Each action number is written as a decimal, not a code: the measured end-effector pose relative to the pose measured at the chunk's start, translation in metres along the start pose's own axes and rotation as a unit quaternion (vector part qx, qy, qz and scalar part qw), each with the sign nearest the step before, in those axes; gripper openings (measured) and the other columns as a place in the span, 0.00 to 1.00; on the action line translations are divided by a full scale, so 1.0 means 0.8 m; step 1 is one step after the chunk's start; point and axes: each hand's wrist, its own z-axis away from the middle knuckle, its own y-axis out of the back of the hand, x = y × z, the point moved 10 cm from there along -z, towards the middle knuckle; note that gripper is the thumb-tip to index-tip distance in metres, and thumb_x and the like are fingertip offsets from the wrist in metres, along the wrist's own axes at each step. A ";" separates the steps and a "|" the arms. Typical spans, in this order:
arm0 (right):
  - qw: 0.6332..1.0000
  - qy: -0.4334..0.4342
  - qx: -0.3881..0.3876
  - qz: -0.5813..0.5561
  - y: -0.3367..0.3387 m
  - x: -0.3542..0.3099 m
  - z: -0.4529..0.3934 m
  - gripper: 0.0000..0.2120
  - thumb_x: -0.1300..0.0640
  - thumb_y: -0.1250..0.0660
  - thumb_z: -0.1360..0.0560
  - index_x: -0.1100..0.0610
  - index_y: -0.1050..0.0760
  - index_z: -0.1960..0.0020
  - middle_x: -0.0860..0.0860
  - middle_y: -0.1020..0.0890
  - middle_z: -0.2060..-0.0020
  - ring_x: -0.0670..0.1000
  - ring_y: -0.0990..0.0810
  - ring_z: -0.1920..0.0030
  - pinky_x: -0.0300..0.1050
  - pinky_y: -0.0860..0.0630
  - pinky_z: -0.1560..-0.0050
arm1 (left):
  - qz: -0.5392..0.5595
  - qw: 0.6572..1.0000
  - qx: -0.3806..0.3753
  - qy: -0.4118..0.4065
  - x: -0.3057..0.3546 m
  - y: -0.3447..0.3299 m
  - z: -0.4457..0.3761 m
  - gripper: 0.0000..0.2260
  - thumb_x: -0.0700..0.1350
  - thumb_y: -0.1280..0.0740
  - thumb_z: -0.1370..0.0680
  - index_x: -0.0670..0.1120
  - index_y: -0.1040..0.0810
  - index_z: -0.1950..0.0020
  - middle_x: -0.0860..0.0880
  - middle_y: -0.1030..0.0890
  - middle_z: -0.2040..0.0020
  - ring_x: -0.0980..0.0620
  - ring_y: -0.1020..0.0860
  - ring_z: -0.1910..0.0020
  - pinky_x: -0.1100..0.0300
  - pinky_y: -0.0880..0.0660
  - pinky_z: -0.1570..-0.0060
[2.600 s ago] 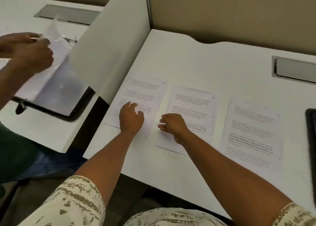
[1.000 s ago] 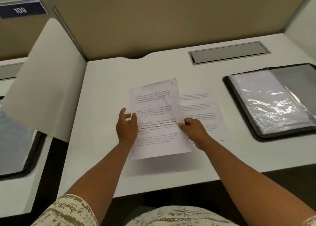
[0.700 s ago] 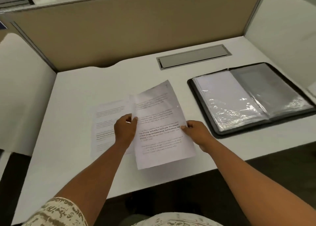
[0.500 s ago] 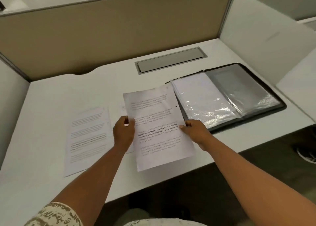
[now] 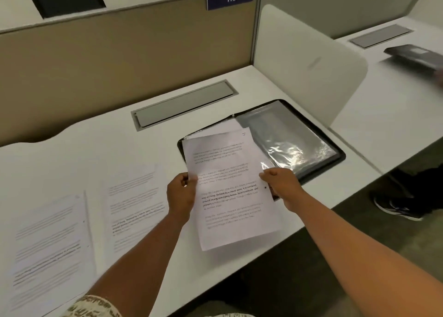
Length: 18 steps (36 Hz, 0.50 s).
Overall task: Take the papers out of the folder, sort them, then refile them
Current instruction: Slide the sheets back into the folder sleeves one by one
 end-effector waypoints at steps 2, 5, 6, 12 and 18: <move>1.000 -0.013 0.010 -0.012 0.014 -0.001 -0.014 0.09 0.59 0.31 0.21 0.66 0.20 0.47 0.60 0.14 0.50 0.59 0.15 0.50 0.58 0.19 0.44 | 0.009 1.000 -0.006 0.008 0.000 -0.021 -0.008 0.06 0.46 0.30 0.21 0.46 0.19 0.46 0.50 0.16 0.51 0.49 0.18 0.50 0.54 0.20 0.47; 0.999 -0.034 0.014 -0.014 0.031 0.001 -0.034 0.09 0.60 0.30 0.21 0.68 0.21 0.48 0.62 0.14 0.51 0.59 0.16 0.54 0.60 0.18 0.47 | 0.017 1.000 -0.022 0.008 0.003 -0.052 -0.011 0.03 0.44 0.30 0.21 0.47 0.20 0.47 0.49 0.16 0.52 0.49 0.17 0.52 0.53 0.19 0.49; 0.999 -0.038 0.013 -0.009 0.036 0.002 -0.040 0.08 0.61 0.31 0.21 0.67 0.20 0.48 0.61 0.14 0.52 0.59 0.15 0.55 0.58 0.16 0.50 | 0.018 0.999 -0.029 0.013 0.001 -0.062 -0.011 0.03 0.43 0.31 0.21 0.48 0.20 0.47 0.49 0.16 0.52 0.49 0.17 0.53 0.54 0.19 0.50; 0.999 -0.048 0.015 0.020 0.073 0.018 -0.076 0.05 0.62 0.33 0.21 0.59 0.19 0.54 0.60 0.14 0.53 0.55 0.17 0.60 0.44 0.23 0.63 | 0.007 0.998 -0.057 0.035 -0.001 -0.109 -0.006 0.11 0.36 0.36 0.21 0.47 0.24 0.42 0.48 0.17 0.50 0.50 0.17 0.53 0.60 0.20 0.57; 0.998 -0.060 -0.036 0.000 0.099 0.030 -0.096 0.13 0.53 0.29 0.22 0.64 0.19 0.46 0.63 0.16 0.47 0.62 0.17 0.52 0.60 0.20 0.47 | -0.009 0.994 -0.096 0.056 0.003 -0.153 0.015 0.14 0.34 0.36 0.22 0.50 0.28 0.41 0.53 0.19 0.47 0.54 0.19 0.51 0.63 0.21 0.59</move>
